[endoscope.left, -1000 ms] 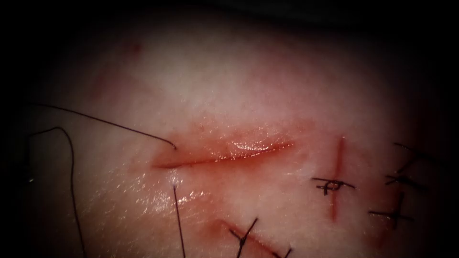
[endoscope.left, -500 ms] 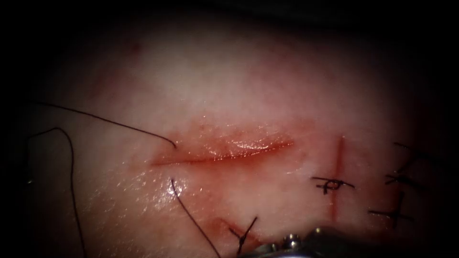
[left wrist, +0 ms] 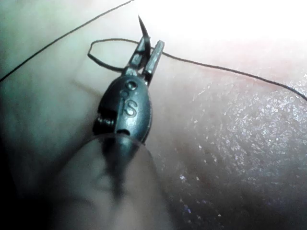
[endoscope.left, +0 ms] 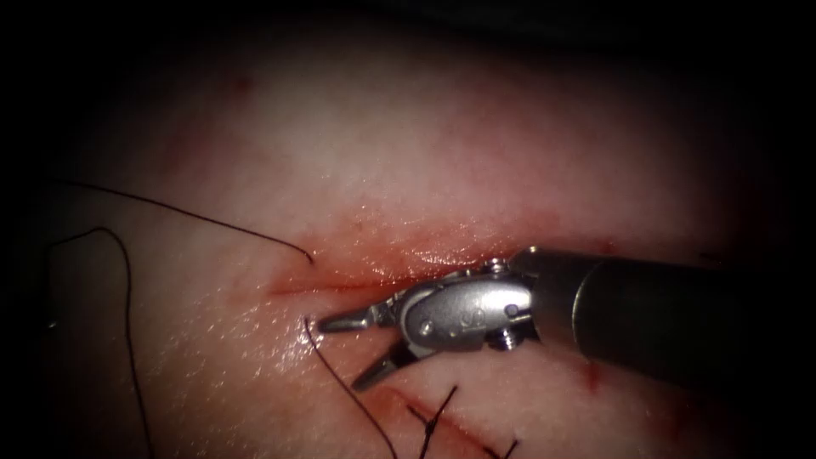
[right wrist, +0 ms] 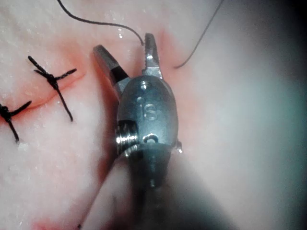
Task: Wound Closure
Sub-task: Using the right jaws, pull the suture through the skin until a short tail remains.
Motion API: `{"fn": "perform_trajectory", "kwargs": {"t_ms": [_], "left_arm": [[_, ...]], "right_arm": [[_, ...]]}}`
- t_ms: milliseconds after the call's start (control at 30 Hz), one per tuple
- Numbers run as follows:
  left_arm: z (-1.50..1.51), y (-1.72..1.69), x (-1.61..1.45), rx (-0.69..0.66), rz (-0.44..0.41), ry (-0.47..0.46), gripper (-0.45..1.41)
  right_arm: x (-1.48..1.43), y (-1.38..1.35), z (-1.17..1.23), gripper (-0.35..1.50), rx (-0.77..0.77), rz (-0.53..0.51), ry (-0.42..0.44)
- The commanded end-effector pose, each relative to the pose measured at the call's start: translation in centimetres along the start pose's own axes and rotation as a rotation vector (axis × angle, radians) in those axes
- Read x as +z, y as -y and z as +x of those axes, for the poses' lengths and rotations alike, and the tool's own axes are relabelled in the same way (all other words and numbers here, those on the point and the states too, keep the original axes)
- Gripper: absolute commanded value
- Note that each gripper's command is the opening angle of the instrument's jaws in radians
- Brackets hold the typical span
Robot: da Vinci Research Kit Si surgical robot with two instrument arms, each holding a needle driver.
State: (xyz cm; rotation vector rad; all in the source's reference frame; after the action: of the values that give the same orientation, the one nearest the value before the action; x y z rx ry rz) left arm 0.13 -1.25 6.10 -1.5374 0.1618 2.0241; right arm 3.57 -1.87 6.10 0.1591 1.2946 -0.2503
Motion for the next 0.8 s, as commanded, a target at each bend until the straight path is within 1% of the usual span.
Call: {"fn": "perform_trajectory", "kwargs": {"t_ms": [33, 167, 233, 267, 333, 367, 400, 433, 467, 567, 667, 700, 733, 800], "left_arm": [[-0.06, 0.0, 0.07, -0.002, 0.0, -0.002, -0.45], [-0.06, -0.01, 0.06, -0.001, -0.001, 0.0, -0.45], [-0.06, -0.01, 0.06, -0.001, -0.001, 0.0, -0.45], [-0.06, -0.01, 0.06, -0.001, -0.001, 0.0, -0.45], [-0.06, -0.01, 0.06, -0.001, -0.001, 0.0, -0.45], [-0.06, -0.01, 0.06, -0.001, -0.001, 0.0, -0.45], [-0.06, -0.01, 0.06, -0.001, -0.001, 0.0, -0.45], [-0.06, -0.01, 0.06, -0.001, -0.001, 0.0, -0.45], [-0.06, -0.01, 0.06, -0.001, -0.001, 0.0, -0.45], [-0.06, -0.01, 0.06, -0.001, -0.001, 0.0, -0.45], [-0.06, -0.01, 0.06, -0.001, -0.001, 0.0, -0.45], [-0.06, 0.0, 0.06, -0.001, -0.001, 0.0, -0.45], [-0.06, 0.0, 0.06, -0.001, -0.002, 0.0, -0.45], [-0.06, 0.0, 0.06, -0.002, -0.002, 0.0, -0.45]], "right_arm": [[0.19, -0.08, -0.1, 1.45, -0.012, -0.006, 0.002], [0.34, -0.11, -0.19, 1.41, -0.016, -0.018, 0.016], [0.38, -0.11, -0.22, 1.36, 0.0, -0.02, 0.019], [0.39, -0.1, -0.23, 1.23, 0.023, -0.02, 0.02], [0.4, -0.1, -0.23, 1.04, 0.034, -0.018, 0.019], [0.39, -0.09, -0.22, 0.32, 0.051, -0.017, 0.017], [0.39, -0.09, -0.22, 0.32, 0.051, -0.017, 0.017], [0.39, -0.08, -0.22, -0.16, 0.063, -0.015, 0.016], [0.39, -0.07, -0.2, -0.35, 0.068, -0.016, 0.013], [0.39, -0.05, -0.18, -0.35, 0.103, -0.013, 0.014], [0.38, -0.02, -0.14, -0.35, 0.101, -0.001, 0.024], [0.37, -0.01, -0.13, -0.35, 0.106, 0.02, 0.025], [0.34, 0.02, -0.1, -0.35, 0.063, 0.057, 0.036], [0.32, 0.05, -0.08, -0.35, 0.043, 0.076, 0.039]]}}
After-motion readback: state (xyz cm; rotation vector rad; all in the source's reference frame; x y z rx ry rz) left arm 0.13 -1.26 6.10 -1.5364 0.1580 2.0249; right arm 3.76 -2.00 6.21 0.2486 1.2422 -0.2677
